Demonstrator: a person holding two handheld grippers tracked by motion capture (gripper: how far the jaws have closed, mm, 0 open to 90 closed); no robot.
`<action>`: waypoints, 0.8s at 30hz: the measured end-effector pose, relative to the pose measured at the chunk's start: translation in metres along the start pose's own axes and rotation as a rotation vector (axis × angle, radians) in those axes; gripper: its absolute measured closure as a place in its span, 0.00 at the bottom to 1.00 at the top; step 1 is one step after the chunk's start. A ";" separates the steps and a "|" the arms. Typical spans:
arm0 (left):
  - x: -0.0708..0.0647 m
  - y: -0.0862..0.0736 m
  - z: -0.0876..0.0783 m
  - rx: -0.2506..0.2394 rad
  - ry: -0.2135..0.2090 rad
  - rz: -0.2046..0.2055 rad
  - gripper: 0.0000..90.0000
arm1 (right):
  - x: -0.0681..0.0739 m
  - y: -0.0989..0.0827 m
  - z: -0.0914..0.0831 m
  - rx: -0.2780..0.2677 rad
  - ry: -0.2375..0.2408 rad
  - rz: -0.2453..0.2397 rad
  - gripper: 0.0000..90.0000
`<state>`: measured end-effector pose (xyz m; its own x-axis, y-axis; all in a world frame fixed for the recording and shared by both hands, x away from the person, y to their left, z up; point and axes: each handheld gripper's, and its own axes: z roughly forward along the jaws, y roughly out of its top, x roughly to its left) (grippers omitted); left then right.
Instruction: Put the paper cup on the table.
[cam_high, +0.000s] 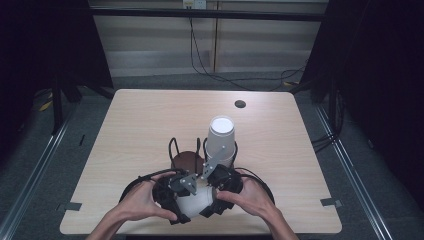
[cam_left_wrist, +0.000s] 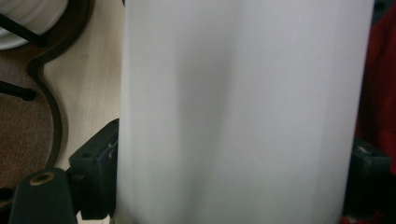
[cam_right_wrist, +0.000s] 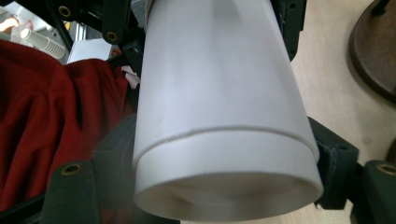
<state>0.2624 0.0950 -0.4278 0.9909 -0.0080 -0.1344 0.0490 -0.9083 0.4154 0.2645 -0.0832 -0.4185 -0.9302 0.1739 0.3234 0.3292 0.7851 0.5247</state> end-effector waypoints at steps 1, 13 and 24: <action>0.001 0.000 -0.001 0.006 0.000 0.014 0.16 | 0.000 0.001 0.000 -0.010 -0.007 -0.008 0.28; 0.002 -0.005 -0.003 -0.067 0.041 0.033 0.15 | 0.000 0.000 -0.001 -0.027 -0.033 0.003 0.28; 0.005 -0.009 -0.011 -0.139 0.022 0.054 0.14 | -0.001 -0.001 -0.004 -0.056 -0.027 0.009 0.28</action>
<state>0.2683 0.1078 -0.4222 0.9950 -0.0442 -0.0893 0.0114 -0.8402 0.5422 0.2655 -0.0869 -0.4161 -0.9311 0.1971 0.3070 0.3450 0.7494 0.5652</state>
